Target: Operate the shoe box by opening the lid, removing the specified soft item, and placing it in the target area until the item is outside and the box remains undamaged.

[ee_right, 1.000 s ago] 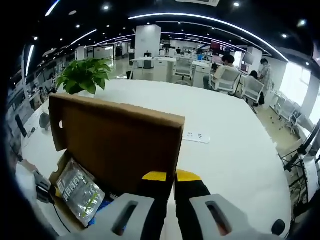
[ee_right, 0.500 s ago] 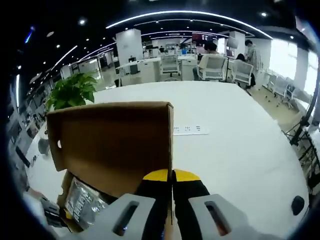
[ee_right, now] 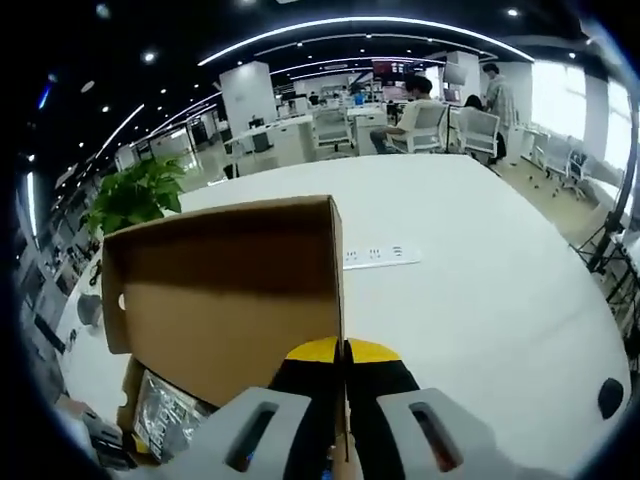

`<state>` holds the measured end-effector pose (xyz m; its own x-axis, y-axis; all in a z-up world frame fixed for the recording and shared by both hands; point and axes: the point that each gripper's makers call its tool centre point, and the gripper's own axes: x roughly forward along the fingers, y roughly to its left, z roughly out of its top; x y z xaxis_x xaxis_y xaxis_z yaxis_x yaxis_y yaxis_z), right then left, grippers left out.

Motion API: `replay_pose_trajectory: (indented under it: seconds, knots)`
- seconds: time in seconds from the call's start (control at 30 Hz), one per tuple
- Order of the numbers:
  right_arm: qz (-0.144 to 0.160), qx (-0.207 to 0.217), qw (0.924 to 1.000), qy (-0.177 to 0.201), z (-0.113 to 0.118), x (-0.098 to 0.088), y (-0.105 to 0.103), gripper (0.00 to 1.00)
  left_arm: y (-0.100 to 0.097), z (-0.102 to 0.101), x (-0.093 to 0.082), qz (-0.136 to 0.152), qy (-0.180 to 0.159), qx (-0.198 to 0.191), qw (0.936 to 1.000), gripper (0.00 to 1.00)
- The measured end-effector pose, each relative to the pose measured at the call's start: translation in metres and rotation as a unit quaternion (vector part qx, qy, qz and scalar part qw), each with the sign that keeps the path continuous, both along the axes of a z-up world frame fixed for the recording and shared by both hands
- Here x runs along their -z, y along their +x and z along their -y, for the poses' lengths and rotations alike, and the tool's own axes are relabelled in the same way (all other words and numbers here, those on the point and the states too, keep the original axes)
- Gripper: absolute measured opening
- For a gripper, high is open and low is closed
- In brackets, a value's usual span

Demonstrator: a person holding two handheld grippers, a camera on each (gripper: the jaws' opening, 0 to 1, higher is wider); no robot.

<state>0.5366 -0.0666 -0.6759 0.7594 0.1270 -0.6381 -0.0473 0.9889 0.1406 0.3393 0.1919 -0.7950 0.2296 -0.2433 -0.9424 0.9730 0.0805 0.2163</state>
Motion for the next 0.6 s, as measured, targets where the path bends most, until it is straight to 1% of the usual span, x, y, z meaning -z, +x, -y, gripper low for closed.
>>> replay_pose_trajectory:
  seconds: [0.03,0.1,0.13,0.2,0.23,0.27,0.3,0.37,0.4,0.43,0.47,0.5,0.53,0.57,0.6]
  knots:
    - [-0.001,0.001,1.0000,0.000,0.0002,0.0005,0.0012,0.00,0.0001,0.0000,0.0000,-0.001,0.000,0.001,1.0000,0.06]
    - [0.001,-0.015,0.9994,-0.030,-0.0014,0.0001,0.0004,0.00,0.0003,-0.0001,0.0000,-0.004,0.001,-0.001,1.0000,0.06]
    - [0.002,-0.019,0.9992,-0.036,-0.0020,-0.0003,-0.0001,0.00,0.0002,-0.0001,0.0001,-0.004,0.002,-0.001,1.0000,0.06]
    - [0.002,-0.014,0.9994,-0.031,-0.0025,-0.0008,-0.0010,0.00,0.0004,0.0000,0.0000,-0.005,0.002,-0.001,1.0000,0.06]
    - [0.003,-0.012,0.9996,-0.026,-0.0020,-0.0006,-0.0009,0.00,0.0003,-0.0001,0.0001,-0.005,0.002,-0.001,1.0000,0.06]
    - [0.003,-0.011,0.9997,-0.021,0.0012,0.0019,0.0050,0.00,0.0004,0.0000,0.0001,-0.004,0.002,-0.001,1.0000,0.06]
    - [0.004,-0.009,0.9998,-0.016,0.0017,0.0022,0.0059,0.00,0.0002,-0.0001,0.0001,-0.002,0.002,-0.001,1.0000,0.06]
    - [-0.001,0.023,0.9992,0.033,0.0006,0.0032,0.0039,0.00,0.0000,0.0000,0.0004,0.005,0.002,0.002,1.0000,0.07]
    - [-0.002,0.026,0.9989,0.038,0.0003,0.0033,0.0036,0.00,0.0001,0.0000,0.0004,0.005,0.002,0.003,1.0000,0.07]
    - [-0.001,0.012,0.9998,0.018,-0.0001,0.0039,0.0044,0.00,0.0002,0.0000,0.0001,0.005,0.002,0.003,1.0000,0.07]
    - [0.000,-0.022,0.9991,-0.035,0.0009,0.0036,0.0043,0.00,0.0003,0.0000,0.0001,0.005,0.002,0.002,1.0000,0.07]
    - [-0.001,-0.041,0.9968,-0.069,0.0002,0.0039,0.0041,0.00,0.0002,-0.0002,0.0002,0.004,0.004,0.003,1.0000,0.07]
    - [0.000,-0.046,0.9953,-0.086,-0.0004,0.0045,0.0034,0.00,0.0002,-0.0003,0.0002,0.003,0.004,0.003,1.0000,0.07]
    - [0.001,-0.043,0.9952,-0.088,-0.0011,0.0049,0.0030,0.00,0.0003,-0.0003,0.0002,0.002,0.004,0.003,1.0000,0.07]
    - [0.000,-0.036,0.9964,-0.077,-0.0038,0.0056,0.0023,0.00,0.0002,-0.0003,0.0002,0.000,0.004,0.004,1.0000,0.07]
